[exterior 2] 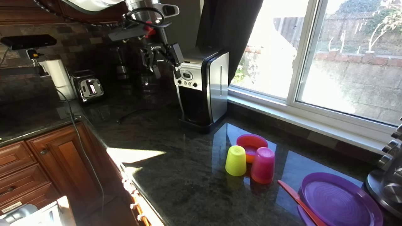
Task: Press the second button from the left on the coffee making machine
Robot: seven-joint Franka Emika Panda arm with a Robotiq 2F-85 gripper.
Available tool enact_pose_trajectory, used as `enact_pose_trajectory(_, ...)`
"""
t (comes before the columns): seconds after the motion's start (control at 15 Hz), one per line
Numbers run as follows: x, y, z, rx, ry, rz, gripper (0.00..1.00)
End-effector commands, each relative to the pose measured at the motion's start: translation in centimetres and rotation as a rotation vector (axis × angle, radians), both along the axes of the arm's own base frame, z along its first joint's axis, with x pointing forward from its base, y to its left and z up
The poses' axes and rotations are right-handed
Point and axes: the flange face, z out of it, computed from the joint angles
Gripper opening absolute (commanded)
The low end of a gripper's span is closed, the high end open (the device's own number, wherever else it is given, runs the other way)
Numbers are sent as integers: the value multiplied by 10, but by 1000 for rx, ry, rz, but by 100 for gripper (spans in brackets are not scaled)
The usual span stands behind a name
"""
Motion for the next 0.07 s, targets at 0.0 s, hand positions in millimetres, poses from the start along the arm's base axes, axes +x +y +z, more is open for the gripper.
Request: enact_pose_trajectory(0.0,0,0,1,0,1,0,100)
